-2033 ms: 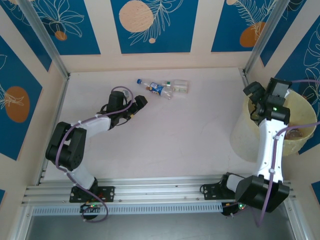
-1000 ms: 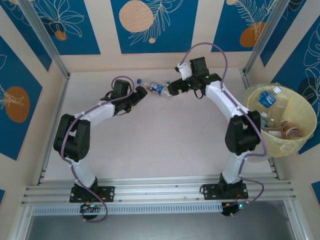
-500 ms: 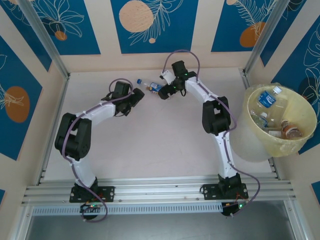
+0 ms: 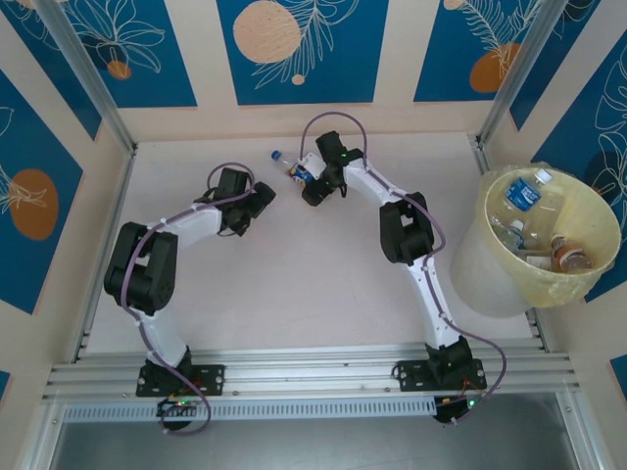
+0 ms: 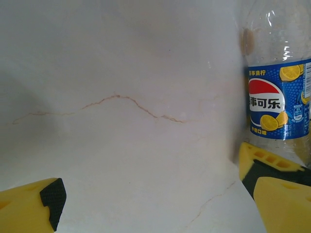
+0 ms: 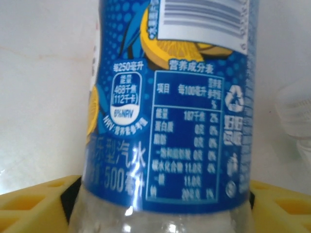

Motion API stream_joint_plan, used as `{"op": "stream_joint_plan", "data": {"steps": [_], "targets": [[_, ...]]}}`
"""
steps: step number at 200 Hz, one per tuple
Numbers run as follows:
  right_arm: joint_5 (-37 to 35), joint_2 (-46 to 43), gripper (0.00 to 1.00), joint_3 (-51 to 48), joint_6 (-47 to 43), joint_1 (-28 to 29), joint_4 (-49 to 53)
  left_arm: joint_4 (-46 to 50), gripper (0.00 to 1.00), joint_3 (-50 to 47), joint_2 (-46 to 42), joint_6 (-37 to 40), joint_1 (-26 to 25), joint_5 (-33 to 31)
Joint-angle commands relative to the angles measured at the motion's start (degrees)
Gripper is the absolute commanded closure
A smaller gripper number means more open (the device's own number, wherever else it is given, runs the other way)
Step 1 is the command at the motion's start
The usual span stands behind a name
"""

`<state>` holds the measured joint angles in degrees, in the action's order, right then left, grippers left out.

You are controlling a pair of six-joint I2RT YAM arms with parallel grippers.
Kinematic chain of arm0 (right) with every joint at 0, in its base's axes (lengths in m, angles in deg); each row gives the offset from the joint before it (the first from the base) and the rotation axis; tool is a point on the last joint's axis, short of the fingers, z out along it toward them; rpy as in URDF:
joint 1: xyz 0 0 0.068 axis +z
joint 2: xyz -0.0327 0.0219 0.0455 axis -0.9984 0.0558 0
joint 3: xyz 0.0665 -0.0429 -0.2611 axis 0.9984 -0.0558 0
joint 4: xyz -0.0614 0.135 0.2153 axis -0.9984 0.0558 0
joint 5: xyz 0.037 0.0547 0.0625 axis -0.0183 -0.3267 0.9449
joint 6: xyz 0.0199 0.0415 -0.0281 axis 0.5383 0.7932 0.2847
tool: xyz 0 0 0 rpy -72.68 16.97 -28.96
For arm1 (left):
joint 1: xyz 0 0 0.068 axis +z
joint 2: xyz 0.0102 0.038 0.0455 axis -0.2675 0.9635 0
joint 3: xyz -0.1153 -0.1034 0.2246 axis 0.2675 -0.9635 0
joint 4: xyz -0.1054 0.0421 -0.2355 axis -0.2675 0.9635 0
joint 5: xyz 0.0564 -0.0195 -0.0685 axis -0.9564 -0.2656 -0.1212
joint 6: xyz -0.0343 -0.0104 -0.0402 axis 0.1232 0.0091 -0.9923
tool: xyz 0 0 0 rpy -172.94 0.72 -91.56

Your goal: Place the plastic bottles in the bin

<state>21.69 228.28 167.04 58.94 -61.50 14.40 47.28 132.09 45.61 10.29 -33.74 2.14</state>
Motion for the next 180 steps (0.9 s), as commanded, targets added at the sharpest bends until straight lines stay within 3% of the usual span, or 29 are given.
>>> {"op": "stream_joint_plan", "data": {"steps": [1, 24, 48, 133, 180], "targets": [[-3.8, 1.1, 0.31, 3.4, -0.1, 0.8, 2.5, -4.0, 0.0, -1.3, -1.8, -0.1, 1.1, 2.8], [-3.8, -1.8, 0.45, 2.3, 1.5, 0.8, 4.1, -7.9, 0.0, -2.1, -2.1, 0.8, 1.4, 6.2], [-1.2, -11.3, 0.51, -10.6, 0.6, 1.5, -3.0, -11.5, 0.0, -3.0, -3.0, 4.0, 1.5, 9.1], [6.8, -44.5, 0.57, -51.3, 9.8, 2.8, -18.9, -23.4, 0.0, -8.7, -9.9, 7.7, 2.5, 22.1], [13.5, -59.3, 0.59, -68.2, 17.8, 4.0, -23.4, -35.0, 0.0, -10.9, -9.1, 2.1, 2.0, 31.4]]}}
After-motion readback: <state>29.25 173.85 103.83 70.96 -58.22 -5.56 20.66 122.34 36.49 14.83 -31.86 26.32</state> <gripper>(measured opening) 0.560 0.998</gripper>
